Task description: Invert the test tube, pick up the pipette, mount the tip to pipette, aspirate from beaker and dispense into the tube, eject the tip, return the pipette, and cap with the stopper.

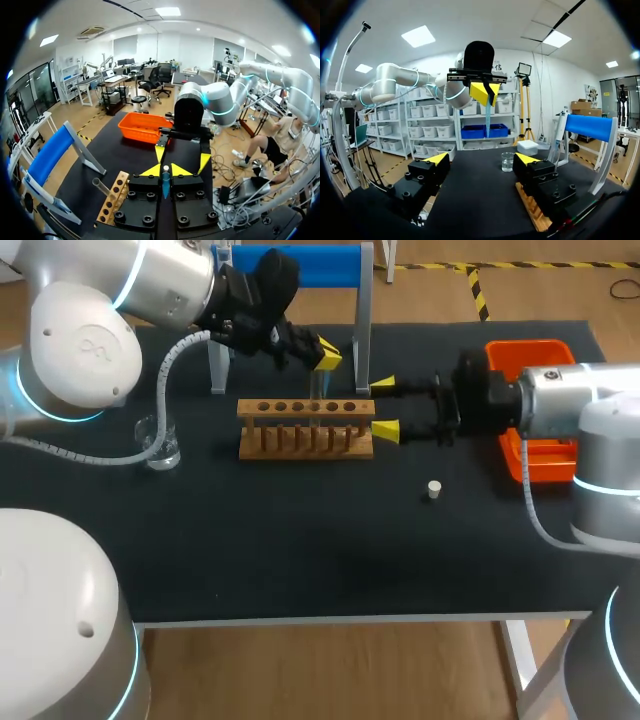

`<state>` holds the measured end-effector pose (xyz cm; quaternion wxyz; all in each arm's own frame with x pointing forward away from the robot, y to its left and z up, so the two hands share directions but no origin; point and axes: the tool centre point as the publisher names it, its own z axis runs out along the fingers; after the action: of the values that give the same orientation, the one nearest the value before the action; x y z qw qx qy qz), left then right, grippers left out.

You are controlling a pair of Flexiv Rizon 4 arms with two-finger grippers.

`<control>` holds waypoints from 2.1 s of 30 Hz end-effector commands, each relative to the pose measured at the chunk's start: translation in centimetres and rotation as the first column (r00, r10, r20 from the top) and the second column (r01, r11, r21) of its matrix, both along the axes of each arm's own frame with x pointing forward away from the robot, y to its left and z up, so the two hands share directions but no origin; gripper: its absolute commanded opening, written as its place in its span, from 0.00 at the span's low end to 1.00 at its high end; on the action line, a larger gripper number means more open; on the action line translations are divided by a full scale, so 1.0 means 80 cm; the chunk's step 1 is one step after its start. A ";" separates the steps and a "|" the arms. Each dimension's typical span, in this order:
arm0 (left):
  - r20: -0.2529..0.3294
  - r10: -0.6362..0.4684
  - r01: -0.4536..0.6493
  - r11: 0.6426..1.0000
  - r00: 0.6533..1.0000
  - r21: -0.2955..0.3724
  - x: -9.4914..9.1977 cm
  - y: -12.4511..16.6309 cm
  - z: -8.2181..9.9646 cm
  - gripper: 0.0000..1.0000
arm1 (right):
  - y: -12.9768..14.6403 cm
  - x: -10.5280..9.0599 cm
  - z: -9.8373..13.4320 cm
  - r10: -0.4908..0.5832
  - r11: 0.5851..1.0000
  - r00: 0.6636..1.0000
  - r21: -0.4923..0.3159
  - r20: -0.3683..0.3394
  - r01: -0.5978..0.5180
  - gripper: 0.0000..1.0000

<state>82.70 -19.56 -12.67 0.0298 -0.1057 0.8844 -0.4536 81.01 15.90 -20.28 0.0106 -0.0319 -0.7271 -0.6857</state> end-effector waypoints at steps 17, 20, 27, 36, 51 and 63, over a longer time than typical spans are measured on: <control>-0.002 0.000 0.000 1.000 1.000 0.002 0.001 0.000 0.000 0.00 | 0.036 0.021 0.015 0.020 1.000 0.999 0.007 0.040 -0.020 0.76; -0.002 0.000 0.000 1.000 1.000 0.002 0.001 0.000 0.000 0.00 | 0.040 0.026 0.019 0.032 0.999 0.999 0.015 0.037 -0.033 0.76; -0.002 0.000 0.000 1.000 1.000 0.002 0.001 0.000 0.000 0.00 | 0.053 0.035 0.029 0.072 0.996 0.997 0.043 0.034 -0.074 0.71; -0.002 0.000 0.000 1.000 1.000 0.002 0.001 0.000 0.000 0.00 | 0.066 0.032 0.036 0.105 0.992 0.994 0.062 0.031 -0.107 0.67; -0.002 0.000 0.000 1.000 1.000 0.002 0.001 0.000 0.000 0.00 | 0.078 0.023 0.043 0.097 0.993 0.995 0.063 0.027 -0.098 0.53; -0.002 0.000 0.000 1.000 1.000 0.002 0.001 0.000 0.000 0.00 | 0.088 0.017 0.050 0.106 0.993 0.994 0.054 0.031 -0.107 0.49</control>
<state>82.70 -19.57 -12.68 0.0298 -0.1058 0.8844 -0.4535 82.45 22.79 -16.46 0.0378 0.0169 -0.7065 -0.7065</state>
